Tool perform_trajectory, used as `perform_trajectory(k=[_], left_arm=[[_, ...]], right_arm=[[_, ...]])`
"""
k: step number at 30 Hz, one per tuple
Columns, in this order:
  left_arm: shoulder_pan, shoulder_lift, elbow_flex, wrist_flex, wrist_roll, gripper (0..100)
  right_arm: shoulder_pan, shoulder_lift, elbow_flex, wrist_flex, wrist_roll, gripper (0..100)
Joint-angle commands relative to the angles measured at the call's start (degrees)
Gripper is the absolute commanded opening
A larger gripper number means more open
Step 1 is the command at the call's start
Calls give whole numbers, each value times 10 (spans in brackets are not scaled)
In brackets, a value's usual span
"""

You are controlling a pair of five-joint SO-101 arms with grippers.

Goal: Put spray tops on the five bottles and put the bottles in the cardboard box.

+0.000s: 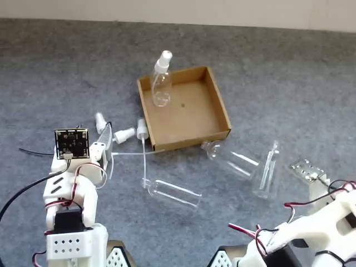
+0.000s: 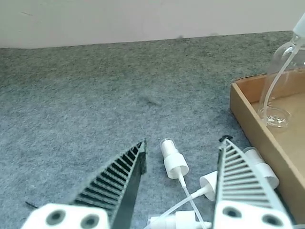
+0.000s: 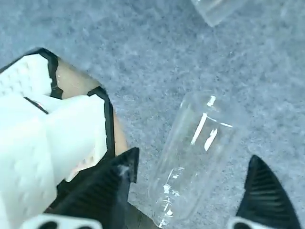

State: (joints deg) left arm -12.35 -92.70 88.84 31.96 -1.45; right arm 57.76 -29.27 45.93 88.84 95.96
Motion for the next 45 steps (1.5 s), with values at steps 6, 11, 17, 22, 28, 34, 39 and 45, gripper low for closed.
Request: perform_trajectory(k=[6, 11, 17, 22, 28, 34, 39, 45], left_arm=[[3, -2, -6, -9, -5, 221], [2, -2, -6, -9, -5, 221], [2, -2, -6, -9, -5, 221], [2, -2, -6, -9, -5, 221], [2, -2, -6, -9, -5, 221], [2, -2, -6, -9, -5, 221], [1, -2, -6, -9, -5, 221], [1, -2, -6, -9, -5, 221]], right_arm=[[3, -10, 16, -40, -5, 327], [7, -9, 65, -109, -7, 327], [7, -9, 139, -207, -8, 327], [7, -9, 167, -277, -10, 276], [0, -15, 156, -298, -8, 97], [-65, -11, 44, -360, -7, 61], [-160, -9, -29, -419, -7, 55], [-289, -8, -51, -514, 71, 40]])
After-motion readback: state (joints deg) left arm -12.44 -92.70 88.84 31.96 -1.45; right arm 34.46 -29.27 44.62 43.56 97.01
